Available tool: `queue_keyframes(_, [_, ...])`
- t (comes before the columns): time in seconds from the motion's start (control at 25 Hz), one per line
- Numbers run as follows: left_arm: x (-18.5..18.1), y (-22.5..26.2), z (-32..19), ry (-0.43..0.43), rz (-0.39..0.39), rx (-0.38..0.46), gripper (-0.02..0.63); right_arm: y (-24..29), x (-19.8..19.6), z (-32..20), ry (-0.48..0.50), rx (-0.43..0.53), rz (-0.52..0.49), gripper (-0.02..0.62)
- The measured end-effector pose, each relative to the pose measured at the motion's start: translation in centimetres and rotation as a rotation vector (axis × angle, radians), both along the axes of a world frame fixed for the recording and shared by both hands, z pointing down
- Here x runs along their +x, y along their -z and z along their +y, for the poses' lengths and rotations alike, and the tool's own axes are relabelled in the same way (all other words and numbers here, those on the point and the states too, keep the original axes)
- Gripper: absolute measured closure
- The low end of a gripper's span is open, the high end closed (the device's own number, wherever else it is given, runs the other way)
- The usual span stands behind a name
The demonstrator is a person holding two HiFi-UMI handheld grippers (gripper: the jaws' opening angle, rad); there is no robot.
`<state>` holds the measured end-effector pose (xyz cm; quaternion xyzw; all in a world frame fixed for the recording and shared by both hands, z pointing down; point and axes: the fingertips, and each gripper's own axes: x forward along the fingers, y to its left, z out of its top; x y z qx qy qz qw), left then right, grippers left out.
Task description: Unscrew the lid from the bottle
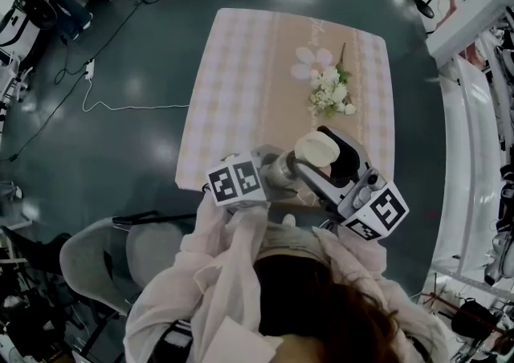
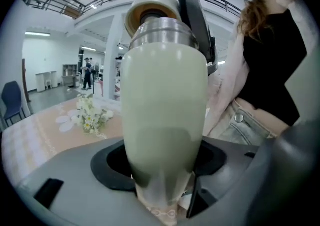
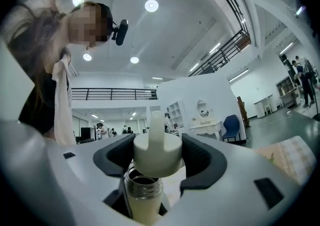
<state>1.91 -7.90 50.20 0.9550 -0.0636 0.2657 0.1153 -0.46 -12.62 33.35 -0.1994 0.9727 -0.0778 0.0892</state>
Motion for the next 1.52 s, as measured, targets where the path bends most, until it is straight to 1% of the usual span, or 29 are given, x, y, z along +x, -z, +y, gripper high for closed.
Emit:
queue_keyframes(0.12, [-0.5,-0.3,-0.7,0.067,0.012,-0.007,0.291,-0.1,1.0,-0.9,-0.047,-0.009,0.002,0.291])
queue_keyframes(0.28, [-1.2,-0.2,-1.8,0.138,0.016,0.006,0.291,-0.8,1.9,-1.6,-0.096,-0.02,0.024,0.29])
queue_keyframes(0.44, [-2.1,0.3,-3.1,0.22,0.022,0.042,0.291,-1.5,2.3,-2.2,-0.148,-0.029,0.059,0.288])
queue_keyframes(0.64, [-3.2,1.2,-5.0,0.339,0.029,0.109,0.291,-2.8,3.0,-3.3,-0.223,-0.055,0.112,0.288])
queue_keyframes(0.8, [-4.2,2.0,-6.4,0.437,0.056,0.14,0.291,-3.6,3.6,-3.8,-0.262,-0.076,0.137,0.288])
queue_keyframes(1.0, [-5.0,3.6,-7.7,0.534,0.131,0.156,0.291,-4.7,4.2,-4.3,-0.295,-0.095,0.165,0.288])
queue_keyframes(1.2, [-5.7,4.8,-8.7,0.611,0.125,0.235,0.291,-5.5,4.6,-4.5,-0.319,-0.105,0.186,0.288])
queue_keyframes(1.32, [-6.0,5.3,-9.2,0.652,0.144,0.275,0.291,-6.0,4.8,-4.6,-0.328,-0.113,0.194,0.288])
queue_keyframes(1.4, [-6.0,5.5,-9.3,0.666,0.158,0.287,0.291,-6.4,4.9,-4.7,-0.331,-0.121,0.199,0.288])
queue_keyframes(1.52, [-6.1,5.6,-9.4,0.668,0.152,0.299,0.291,-6.8,4.8,-4.8,-0.334,-0.129,0.209,0.288])
